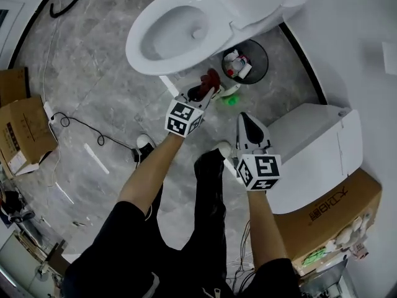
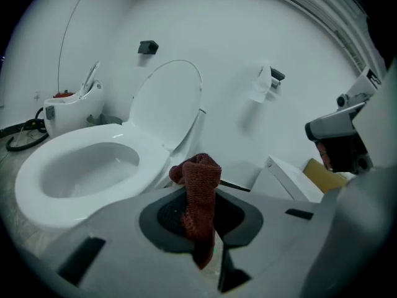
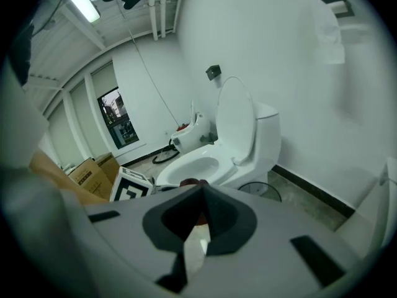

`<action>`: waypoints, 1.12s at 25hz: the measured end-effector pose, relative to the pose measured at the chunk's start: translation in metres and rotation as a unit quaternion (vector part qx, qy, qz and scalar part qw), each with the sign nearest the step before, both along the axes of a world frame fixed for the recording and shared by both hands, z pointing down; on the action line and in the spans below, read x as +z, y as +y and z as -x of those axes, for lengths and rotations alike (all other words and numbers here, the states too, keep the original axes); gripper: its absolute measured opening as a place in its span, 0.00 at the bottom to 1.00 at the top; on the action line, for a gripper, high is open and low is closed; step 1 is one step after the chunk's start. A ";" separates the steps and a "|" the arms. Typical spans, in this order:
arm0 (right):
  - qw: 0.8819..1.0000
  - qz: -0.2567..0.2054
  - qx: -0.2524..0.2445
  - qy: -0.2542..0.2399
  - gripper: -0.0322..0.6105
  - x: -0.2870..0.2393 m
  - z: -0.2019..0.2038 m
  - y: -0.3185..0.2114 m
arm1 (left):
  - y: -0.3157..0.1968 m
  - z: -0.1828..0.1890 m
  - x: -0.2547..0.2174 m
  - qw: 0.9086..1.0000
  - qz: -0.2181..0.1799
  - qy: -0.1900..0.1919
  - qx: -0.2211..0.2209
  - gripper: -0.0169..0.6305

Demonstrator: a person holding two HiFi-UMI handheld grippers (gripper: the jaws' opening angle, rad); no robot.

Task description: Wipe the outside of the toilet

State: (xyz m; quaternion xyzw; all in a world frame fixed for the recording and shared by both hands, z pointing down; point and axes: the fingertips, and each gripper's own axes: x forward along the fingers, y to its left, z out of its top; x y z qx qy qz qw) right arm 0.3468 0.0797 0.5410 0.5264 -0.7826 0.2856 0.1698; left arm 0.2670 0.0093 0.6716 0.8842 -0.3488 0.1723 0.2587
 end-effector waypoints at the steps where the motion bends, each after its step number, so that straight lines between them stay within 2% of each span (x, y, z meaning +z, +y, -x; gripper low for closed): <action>1: 1.000 0.003 0.005 -0.002 0.05 0.010 -0.007 0.002 | -0.007 -0.008 0.011 1.000 -0.006 -0.004 0.001 0.12; 4: 1.000 0.008 0.010 -0.013 0.05 0.033 -0.020 0.014 | -0.027 -0.024 0.039 0.999 -0.030 -0.018 -0.012 0.12; 8: 1.000 0.007 0.006 -0.017 0.05 0.064 -0.030 0.034 | -0.052 -0.043 0.067 0.998 -0.055 -0.015 -0.025 0.12; 10: 1.000 0.013 0.003 -0.011 0.05 0.080 -0.033 0.046 | -0.063 -0.055 0.083 0.998 -0.045 -0.006 -0.032 0.11; 13: 0.999 0.030 0.010 -0.013 0.05 0.099 -0.035 0.066 | -0.082 -0.063 0.105 0.997 -0.014 0.009 -0.076 0.12; 15: 0.999 0.038 0.010 -0.016 0.05 0.106 -0.036 0.077 | -0.091 -0.063 0.116 0.996 -0.005 0.007 -0.091 0.12; 21: 0.998 0.046 0.021 -0.022 0.05 0.117 -0.039 0.085 | -0.093 -0.058 0.134 0.996 -0.007 -0.011 -0.092 0.12; 28: 0.998 0.052 0.016 -0.028 0.05 0.122 -0.024 0.087 | -0.086 -0.026 0.137 0.990 -0.019 -0.019 -0.138 0.12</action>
